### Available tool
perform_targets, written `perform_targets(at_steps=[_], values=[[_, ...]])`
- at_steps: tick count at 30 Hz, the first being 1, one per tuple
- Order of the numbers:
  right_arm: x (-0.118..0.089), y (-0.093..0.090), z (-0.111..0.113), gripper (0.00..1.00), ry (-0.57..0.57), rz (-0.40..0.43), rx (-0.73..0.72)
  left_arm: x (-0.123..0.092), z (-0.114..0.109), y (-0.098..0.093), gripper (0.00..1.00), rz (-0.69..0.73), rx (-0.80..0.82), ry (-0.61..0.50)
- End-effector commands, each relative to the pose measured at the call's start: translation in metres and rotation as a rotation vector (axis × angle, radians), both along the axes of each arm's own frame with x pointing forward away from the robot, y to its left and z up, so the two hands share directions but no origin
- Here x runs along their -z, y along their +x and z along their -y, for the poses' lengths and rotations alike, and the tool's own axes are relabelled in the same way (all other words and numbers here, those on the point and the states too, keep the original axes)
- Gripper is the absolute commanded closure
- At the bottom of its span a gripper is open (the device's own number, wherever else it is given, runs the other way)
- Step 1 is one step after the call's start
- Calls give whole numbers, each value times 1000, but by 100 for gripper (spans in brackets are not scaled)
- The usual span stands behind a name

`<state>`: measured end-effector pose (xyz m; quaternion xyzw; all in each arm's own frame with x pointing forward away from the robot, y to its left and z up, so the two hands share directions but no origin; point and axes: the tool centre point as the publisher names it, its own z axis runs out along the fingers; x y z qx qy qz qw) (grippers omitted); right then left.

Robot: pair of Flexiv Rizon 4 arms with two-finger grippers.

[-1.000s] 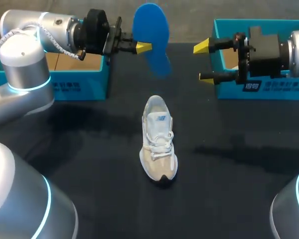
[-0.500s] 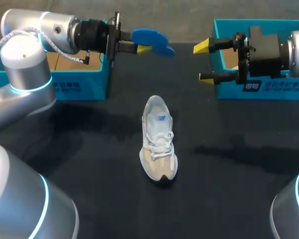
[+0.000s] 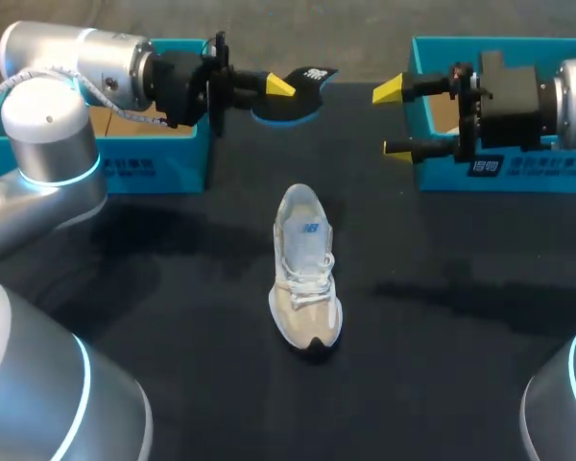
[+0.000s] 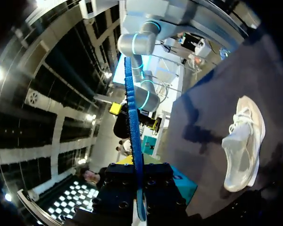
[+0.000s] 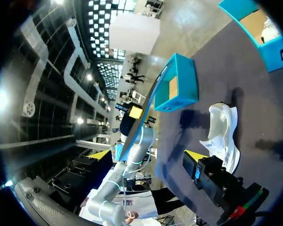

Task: Take the shoe out of the shoebox, open the shoe tongue, remove and reinsert the insole, then place the shoe into the shoebox

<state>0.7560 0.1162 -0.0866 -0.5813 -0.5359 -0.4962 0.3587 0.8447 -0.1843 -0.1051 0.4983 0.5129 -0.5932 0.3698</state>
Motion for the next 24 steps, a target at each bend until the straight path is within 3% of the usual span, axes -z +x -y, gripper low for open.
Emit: perform_targets(at_steps=[1,13,24], values=[[0,1,-2,0,-1,0,2,0,2,-5,100,325,-85,-69],[-2,14,-15,0,13,7,-15,-5,8,-8,100,321,-92,-96],[0,28,-43,0,20,5,-76,-13,20,-11,100,328,-88,-120]])
